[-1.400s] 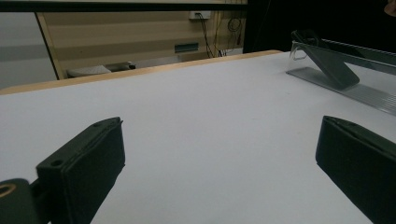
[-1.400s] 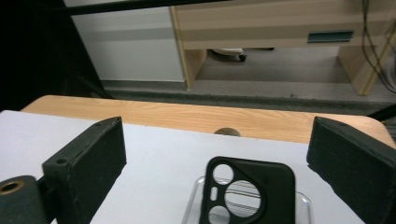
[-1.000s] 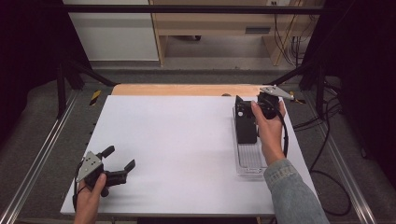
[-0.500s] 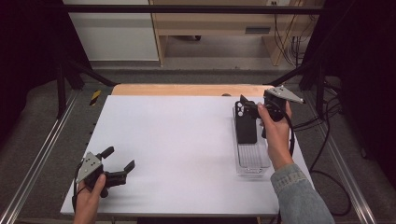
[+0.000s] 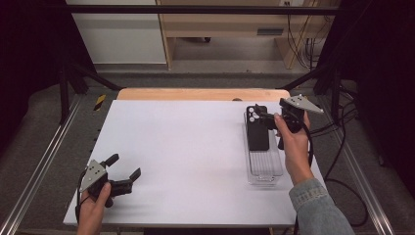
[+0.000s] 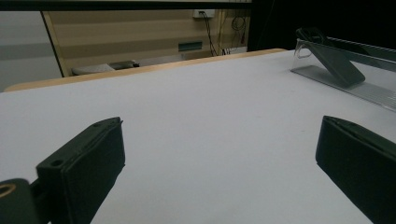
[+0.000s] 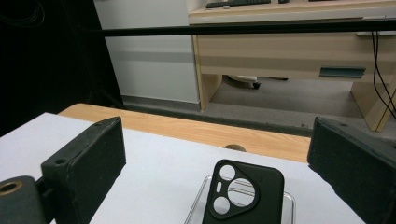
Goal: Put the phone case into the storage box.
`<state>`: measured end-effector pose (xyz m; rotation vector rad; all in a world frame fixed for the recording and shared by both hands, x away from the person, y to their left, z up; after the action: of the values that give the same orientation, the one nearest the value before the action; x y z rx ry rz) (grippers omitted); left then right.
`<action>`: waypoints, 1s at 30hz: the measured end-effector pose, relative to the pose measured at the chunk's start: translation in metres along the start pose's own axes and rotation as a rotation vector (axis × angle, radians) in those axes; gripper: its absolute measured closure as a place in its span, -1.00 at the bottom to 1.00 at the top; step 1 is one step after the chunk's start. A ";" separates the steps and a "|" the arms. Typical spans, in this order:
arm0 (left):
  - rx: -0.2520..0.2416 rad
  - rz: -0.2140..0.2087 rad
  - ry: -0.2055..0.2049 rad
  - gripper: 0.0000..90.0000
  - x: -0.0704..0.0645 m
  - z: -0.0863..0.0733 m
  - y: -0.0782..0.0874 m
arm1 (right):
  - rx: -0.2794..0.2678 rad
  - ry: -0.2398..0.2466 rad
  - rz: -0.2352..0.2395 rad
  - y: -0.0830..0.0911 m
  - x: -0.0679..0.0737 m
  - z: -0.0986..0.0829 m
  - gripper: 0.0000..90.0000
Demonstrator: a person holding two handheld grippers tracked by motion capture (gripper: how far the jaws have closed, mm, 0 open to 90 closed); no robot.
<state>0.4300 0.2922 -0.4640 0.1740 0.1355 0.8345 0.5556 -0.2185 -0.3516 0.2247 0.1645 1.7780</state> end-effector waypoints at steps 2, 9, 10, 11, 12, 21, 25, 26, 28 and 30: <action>0.001 0.000 -0.002 -0.97 0.000 0.000 0.000 | 0.002 -0.002 0.004 0.001 0.000 -0.001 -0.90; 0.000 0.000 -0.004 -0.97 0.000 0.000 0.000 | -0.005 0.012 0.013 0.004 0.000 -0.001 -0.90; -0.001 0.000 -0.004 -0.97 0.000 0.000 0.000 | -0.008 0.015 0.013 0.005 0.000 -0.001 -0.90; -0.002 0.000 -0.004 -0.97 0.000 0.000 0.000 | -0.011 0.021 0.014 0.006 0.000 -0.001 -0.90; -0.002 -0.001 -0.003 -0.97 0.000 0.000 0.000 | -0.013 0.027 0.016 0.006 0.000 -0.002 -0.90; -0.003 -0.006 -0.005 -0.97 -0.001 0.000 0.000 | -0.034 0.036 0.027 0.011 0.001 -0.002 -0.91; -0.004 -0.007 -0.004 -0.97 -0.001 0.000 0.000 | -0.041 0.039 0.029 0.013 0.000 -0.001 -0.91; -0.004 -0.008 -0.004 -0.97 -0.001 0.000 0.000 | -0.040 0.040 0.029 0.014 0.000 -0.001 -0.92; -0.003 -0.012 -0.005 -0.97 -0.001 0.000 0.000 | -0.038 0.045 0.030 0.015 -0.001 -0.001 -0.92; -0.004 -0.014 -0.005 -0.97 -0.002 0.000 0.000 | -0.039 0.045 0.031 0.016 -0.001 -0.001 -0.92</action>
<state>0.4292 0.2907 -0.4639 0.1714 0.1304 0.8205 0.5399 -0.2233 -0.3491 0.1595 0.1590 1.8162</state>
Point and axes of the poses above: each handheld gripper's, and its own axes: y roughly backward along the jaws, z roughly out of its top, x roughly to its left, the point moved 2 cm from there along -y, roughly forward along the jaws, and after that the axes turned 9 degrees about -z, right-handed, at the moved point
